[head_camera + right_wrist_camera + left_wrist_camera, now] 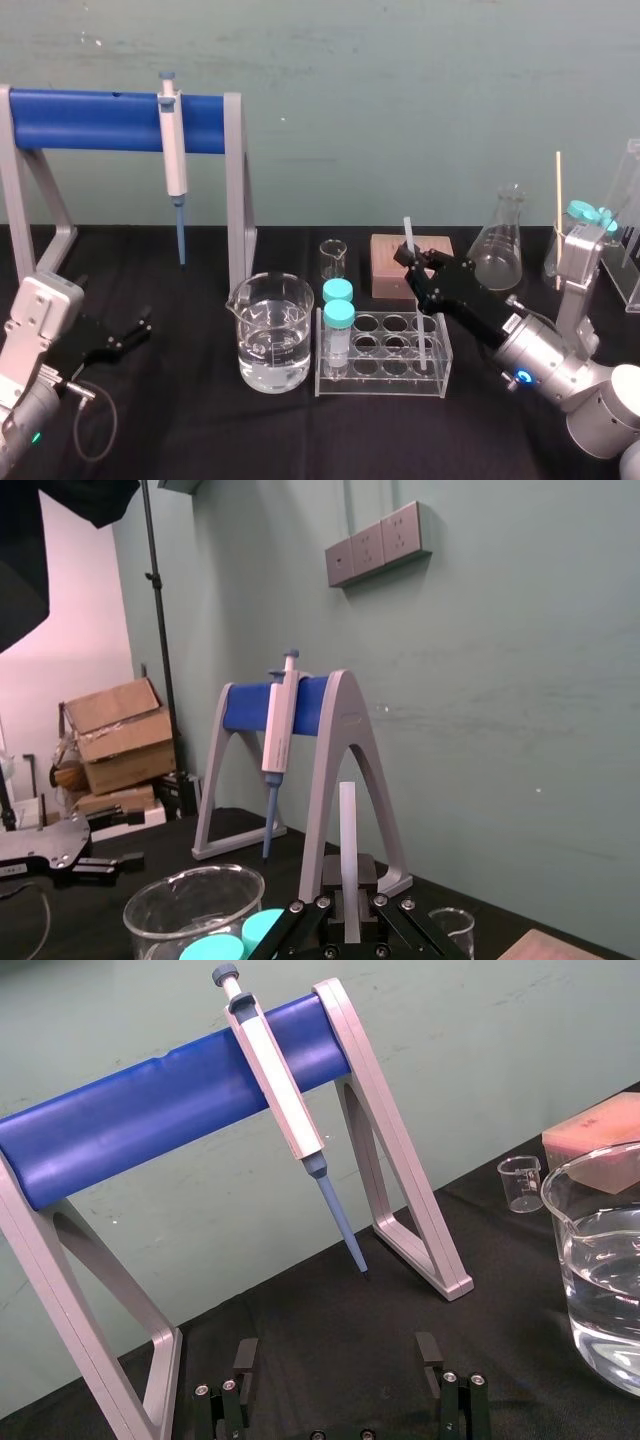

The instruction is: Pick up the stirring rod with one hand, then place it down.

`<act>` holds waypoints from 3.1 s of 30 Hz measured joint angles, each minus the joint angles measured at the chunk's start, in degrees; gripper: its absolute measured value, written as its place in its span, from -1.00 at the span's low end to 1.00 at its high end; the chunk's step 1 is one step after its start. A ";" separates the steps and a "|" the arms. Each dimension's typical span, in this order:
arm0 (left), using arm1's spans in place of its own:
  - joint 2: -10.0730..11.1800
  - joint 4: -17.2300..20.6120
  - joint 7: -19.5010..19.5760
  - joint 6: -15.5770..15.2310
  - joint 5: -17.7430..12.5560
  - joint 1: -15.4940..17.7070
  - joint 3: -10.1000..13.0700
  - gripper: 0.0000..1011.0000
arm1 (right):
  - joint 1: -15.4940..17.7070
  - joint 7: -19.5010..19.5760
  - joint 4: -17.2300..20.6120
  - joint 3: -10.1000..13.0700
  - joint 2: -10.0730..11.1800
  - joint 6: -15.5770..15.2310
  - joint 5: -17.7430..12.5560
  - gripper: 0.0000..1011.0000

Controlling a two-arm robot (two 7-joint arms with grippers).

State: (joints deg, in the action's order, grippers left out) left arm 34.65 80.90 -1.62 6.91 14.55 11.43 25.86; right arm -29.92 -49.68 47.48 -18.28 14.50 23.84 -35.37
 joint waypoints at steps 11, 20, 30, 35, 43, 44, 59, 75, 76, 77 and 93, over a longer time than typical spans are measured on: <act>0.00 0.00 0.00 0.00 0.00 0.00 0.00 0.98 | -1.16 -1.52 -2.95 -0.96 -0.51 -0.23 1.03 -0.86; 0.00 0.00 0.00 0.00 0.00 0.00 0.00 0.98 | -0.66 -0.63 -2.12 -1.50 -0.04 -1.27 2.21 -0.86; 0.00 0.00 0.00 0.00 0.00 0.00 0.00 0.98 | -0.62 -0.51 -2.12 -1.46 -0.05 -1.29 2.22 -0.86; 0.00 0.00 0.00 0.00 0.00 0.00 0.00 0.98 | -0.64 -0.55 -2.18 -1.43 -0.07 -1.23 2.17 -0.86; 0.00 0.00 0.00 0.00 0.00 0.00 0.00 0.98 | -0.68 -0.63 -2.23 -1.38 -0.11 -1.16 2.12 -0.78; 0.00 0.00 0.00 0.00 0.00 0.00 0.00 0.98 | -0.68 -0.63 -2.23 -1.37 -0.11 -1.15 2.12 -0.70; 0.00 0.00 0.00 0.00 0.00 0.00 0.00 0.98 | -0.71 -0.70 -2.29 -1.37 -0.11 -1.08 2.07 0.22; 0.00 0.00 0.00 0.00 0.00 0.00 0.00 0.98 | -0.71 -0.73 -2.28 -1.37 -0.11 -1.08 2.03 0.98; 0.00 0.00 0.00 0.00 0.00 0.00 0.00 0.98 | -0.71 -0.73 -2.29 -1.37 -0.11 -1.09 2.03 0.98; 0.00 0.00 0.00 0.00 0.00 0.00 0.00 0.98 | -0.60 -0.62 -1.97 -1.37 -0.05 -0.94 2.12 0.98; 0.00 0.00 0.00 0.00 0.00 0.00 0.00 0.98 | 6.43 15.03 12.90 4.12 2.15 4.60 8.38 0.98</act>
State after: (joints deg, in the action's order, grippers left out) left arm 34.65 80.90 -1.62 6.91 14.55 11.43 25.86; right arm -23.50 -34.66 60.37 -14.16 16.64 28.44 -26.99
